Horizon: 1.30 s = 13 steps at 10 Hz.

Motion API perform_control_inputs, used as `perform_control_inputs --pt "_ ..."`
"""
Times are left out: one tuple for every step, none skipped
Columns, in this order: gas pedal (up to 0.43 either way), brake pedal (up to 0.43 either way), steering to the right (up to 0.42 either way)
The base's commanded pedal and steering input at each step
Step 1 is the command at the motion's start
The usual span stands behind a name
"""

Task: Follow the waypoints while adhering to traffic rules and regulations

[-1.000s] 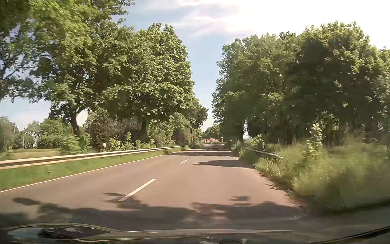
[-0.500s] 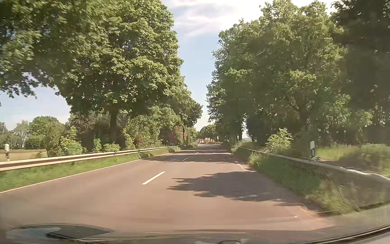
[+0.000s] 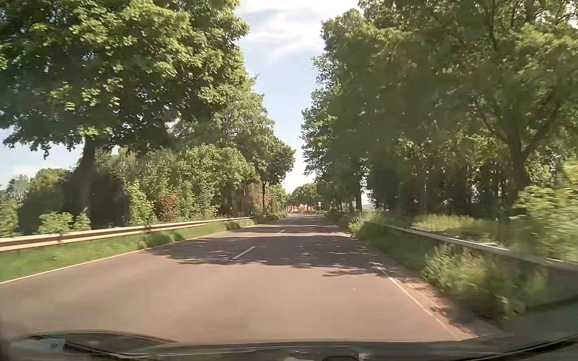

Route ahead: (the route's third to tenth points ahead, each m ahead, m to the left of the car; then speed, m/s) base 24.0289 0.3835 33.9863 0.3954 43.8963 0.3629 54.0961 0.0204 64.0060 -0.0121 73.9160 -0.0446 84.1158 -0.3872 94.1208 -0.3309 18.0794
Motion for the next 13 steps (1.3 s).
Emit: perform_control_inputs --pt "0.177 0.0 0.0" --pt "0.177 0.0 0.0" --pt "0.177 0.0 0.0" --pt "0.177 0.0 0.0" --pt "0.177 0.0 -0.001" --pt "0.177 0.0 -0.001" --pt "0.177 0.0 -0.001" --pt "0.177 0.0 0.0" --pt "0.177 0.0 0.0" --pt "0.177 0.0 0.0" --pt "0.177 0.0 0.0" --pt "0.177 0.0 0.0" --pt "0.177 0.0 0.001"
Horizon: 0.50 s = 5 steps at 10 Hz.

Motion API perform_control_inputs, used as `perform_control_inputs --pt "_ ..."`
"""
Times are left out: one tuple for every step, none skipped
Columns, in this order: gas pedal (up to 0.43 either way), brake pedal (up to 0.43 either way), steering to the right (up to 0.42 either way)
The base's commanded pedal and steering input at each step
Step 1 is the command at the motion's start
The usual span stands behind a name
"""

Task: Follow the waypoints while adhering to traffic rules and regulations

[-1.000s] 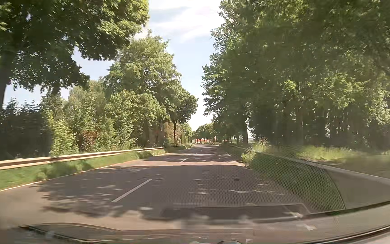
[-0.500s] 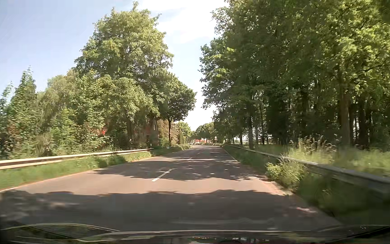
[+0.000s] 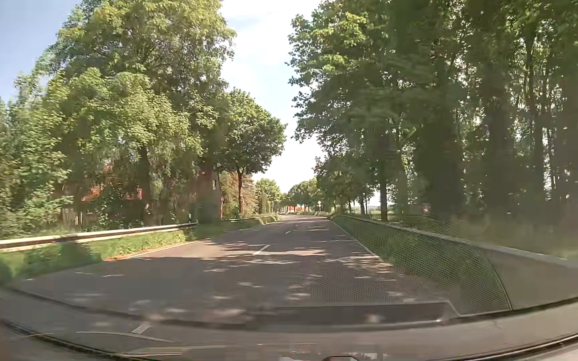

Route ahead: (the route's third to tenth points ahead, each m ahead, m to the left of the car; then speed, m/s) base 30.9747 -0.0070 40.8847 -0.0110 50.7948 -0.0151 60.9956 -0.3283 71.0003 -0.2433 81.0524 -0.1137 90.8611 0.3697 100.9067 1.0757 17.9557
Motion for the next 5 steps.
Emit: perform_control_inputs --pt "0.177 0.0 0.001" --pt "0.177 0.0 0.001" --pt "0.177 0.0 0.001" --pt "0.177 0.0 0.001" --pt "0.177 0.0 0.002"
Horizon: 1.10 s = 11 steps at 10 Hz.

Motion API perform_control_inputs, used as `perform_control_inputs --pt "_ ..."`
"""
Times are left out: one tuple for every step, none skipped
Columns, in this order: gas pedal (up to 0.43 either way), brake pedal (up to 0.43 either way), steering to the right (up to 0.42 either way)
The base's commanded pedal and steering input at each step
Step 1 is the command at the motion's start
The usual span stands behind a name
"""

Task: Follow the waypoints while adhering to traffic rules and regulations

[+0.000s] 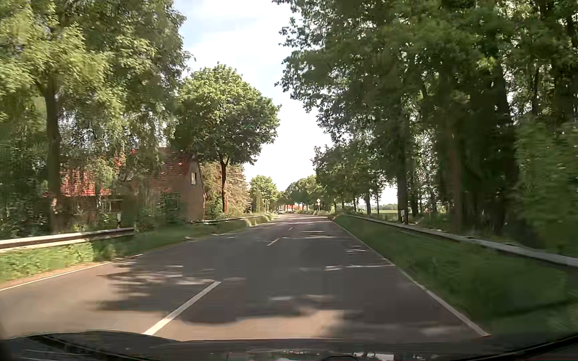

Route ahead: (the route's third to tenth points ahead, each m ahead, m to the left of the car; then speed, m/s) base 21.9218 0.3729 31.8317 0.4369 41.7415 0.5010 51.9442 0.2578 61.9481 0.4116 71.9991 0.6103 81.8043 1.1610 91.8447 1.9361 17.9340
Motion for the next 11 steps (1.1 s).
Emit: perform_control_inputs --pt "0.169 0.0 0.002" --pt "0.169 0.0 0.003" --pt "0.169 0.0 0.004" --pt "0.169 0.0 0.004" --pt "0.169 0.0 0.004" --pt "0.169 0.0 0.004" --pt "0.169 0.0 0.004" --pt "0.169 0.0 0.004" --pt "0.169 0.0 0.004" --pt "0.169 0.0 0.003" --pt "0.169 0.0 0.003"
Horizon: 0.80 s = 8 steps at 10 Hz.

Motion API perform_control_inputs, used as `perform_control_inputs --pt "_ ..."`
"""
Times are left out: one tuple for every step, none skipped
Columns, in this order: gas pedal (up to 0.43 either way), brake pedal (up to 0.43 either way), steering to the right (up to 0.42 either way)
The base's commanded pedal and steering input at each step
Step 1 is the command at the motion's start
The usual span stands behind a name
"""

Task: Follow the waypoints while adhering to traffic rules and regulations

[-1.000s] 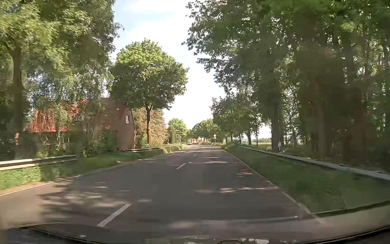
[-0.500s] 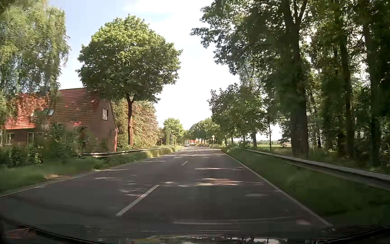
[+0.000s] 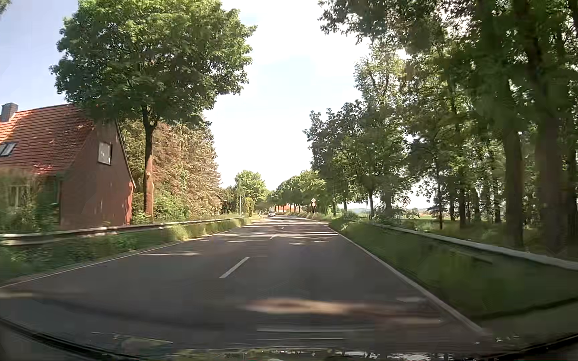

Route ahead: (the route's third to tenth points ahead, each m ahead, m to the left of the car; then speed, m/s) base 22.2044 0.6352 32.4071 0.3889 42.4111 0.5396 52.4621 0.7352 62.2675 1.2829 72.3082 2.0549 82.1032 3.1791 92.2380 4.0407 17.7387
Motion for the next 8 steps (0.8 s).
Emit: perform_control_inputs --pt "0.169 0.0 0.001" --pt "0.169 0.0 0.0" --pt "0.169 0.0 -0.001" --pt "0.169 0.0 -0.002" --pt "0.169 0.0 -0.003" --pt "0.169 0.0 -0.003" --pt "0.169 0.0 -0.003" --pt "0.169 0.0 -0.004"
